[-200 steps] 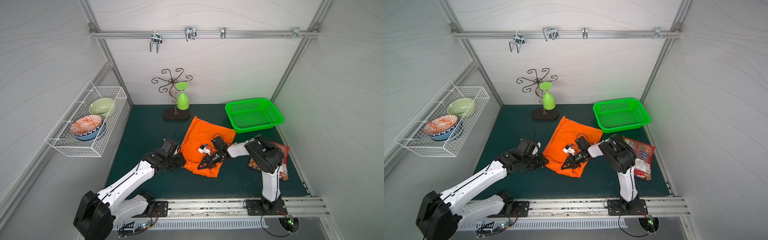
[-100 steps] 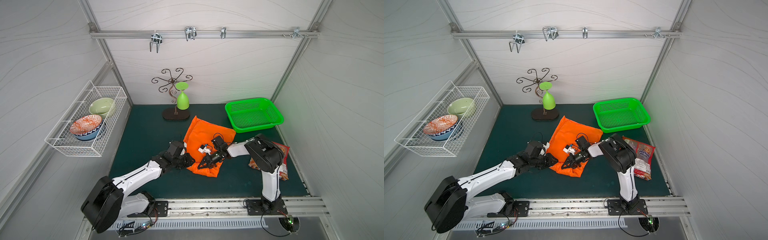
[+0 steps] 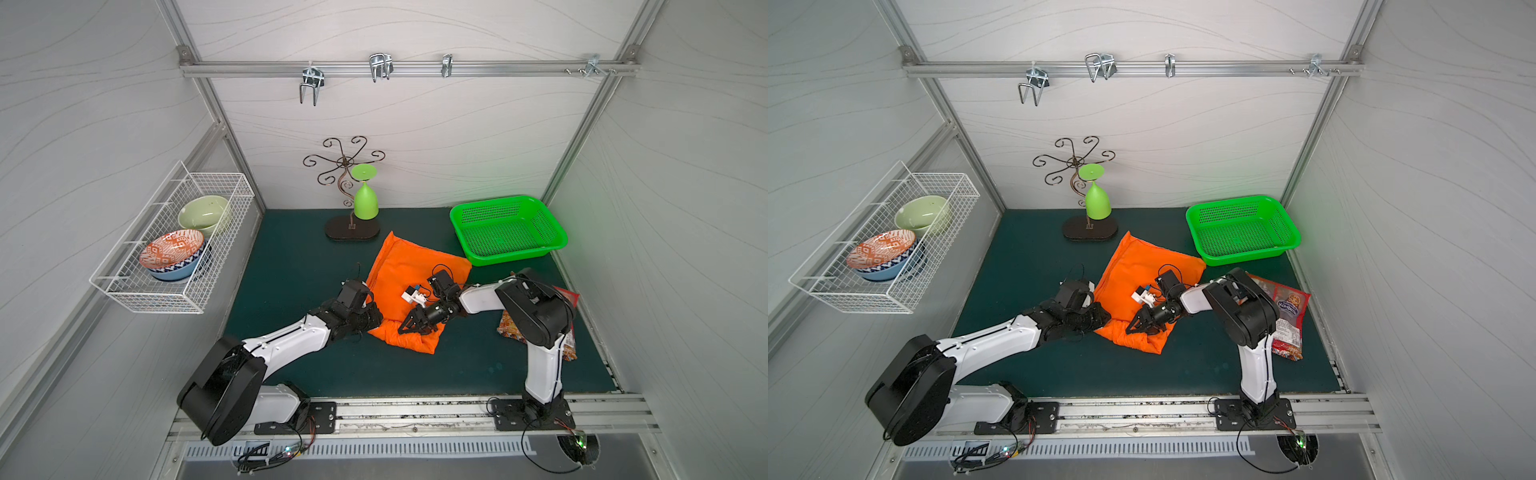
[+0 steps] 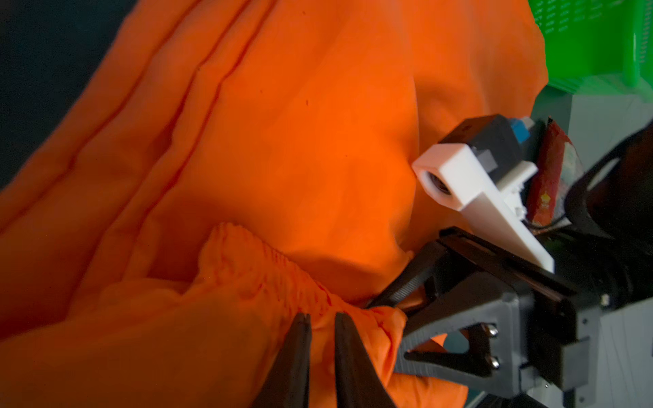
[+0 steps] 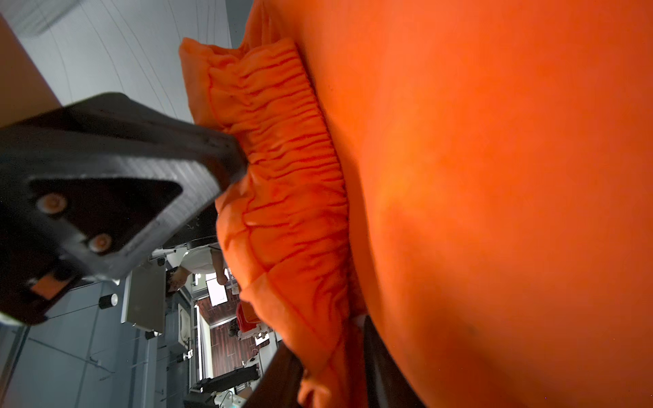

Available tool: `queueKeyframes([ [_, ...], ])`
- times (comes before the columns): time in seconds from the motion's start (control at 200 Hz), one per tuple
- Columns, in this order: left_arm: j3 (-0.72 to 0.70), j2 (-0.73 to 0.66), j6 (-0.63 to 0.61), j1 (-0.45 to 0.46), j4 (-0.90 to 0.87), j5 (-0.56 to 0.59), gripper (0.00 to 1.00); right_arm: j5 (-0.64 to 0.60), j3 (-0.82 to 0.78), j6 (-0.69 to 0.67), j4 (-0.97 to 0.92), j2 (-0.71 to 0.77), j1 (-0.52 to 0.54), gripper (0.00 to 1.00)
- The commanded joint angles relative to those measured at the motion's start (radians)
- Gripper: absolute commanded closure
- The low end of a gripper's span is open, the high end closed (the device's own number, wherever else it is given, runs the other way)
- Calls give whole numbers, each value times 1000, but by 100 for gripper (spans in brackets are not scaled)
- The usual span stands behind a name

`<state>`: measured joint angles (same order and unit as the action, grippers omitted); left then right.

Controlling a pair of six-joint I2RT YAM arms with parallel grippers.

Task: Roll up the shorts
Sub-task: Roll the shorts at the center of the board.

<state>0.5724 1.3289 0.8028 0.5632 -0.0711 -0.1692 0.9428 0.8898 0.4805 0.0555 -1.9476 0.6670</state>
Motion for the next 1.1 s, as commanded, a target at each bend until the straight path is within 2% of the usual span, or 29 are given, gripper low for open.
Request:
queueKeyframes([
  [0.0,14,43,-31,-24,4,59,81,-177,-61,-68,-131,37,-25,69],
  [0.185,29,76,-36,-32,-14,103,82,-278,-103,-149,-208,113,-26,67],
  [0.34,23,111,-37,-33,-2,118,84,-339,-121,-169,-231,157,-26,63],
  [0.43,27,118,-29,-33,-7,120,85,-355,-117,-165,-240,169,-26,64],
  [0.545,37,48,-25,-32,-11,97,84,-340,-89,-148,-248,127,-26,71],
  [0.705,113,-87,-61,-30,-138,88,78,-306,-62,-105,-227,39,-29,77],
  [0.876,123,-201,-94,2,-211,45,75,-300,-45,-88,-217,-8,-30,77],
  [0.981,108,-218,-111,50,-233,-6,75,-299,-33,-89,-224,-8,-29,77],
  [1.091,57,-220,-93,94,-180,-69,75,-299,-19,-97,-234,-16,-31,76],
])
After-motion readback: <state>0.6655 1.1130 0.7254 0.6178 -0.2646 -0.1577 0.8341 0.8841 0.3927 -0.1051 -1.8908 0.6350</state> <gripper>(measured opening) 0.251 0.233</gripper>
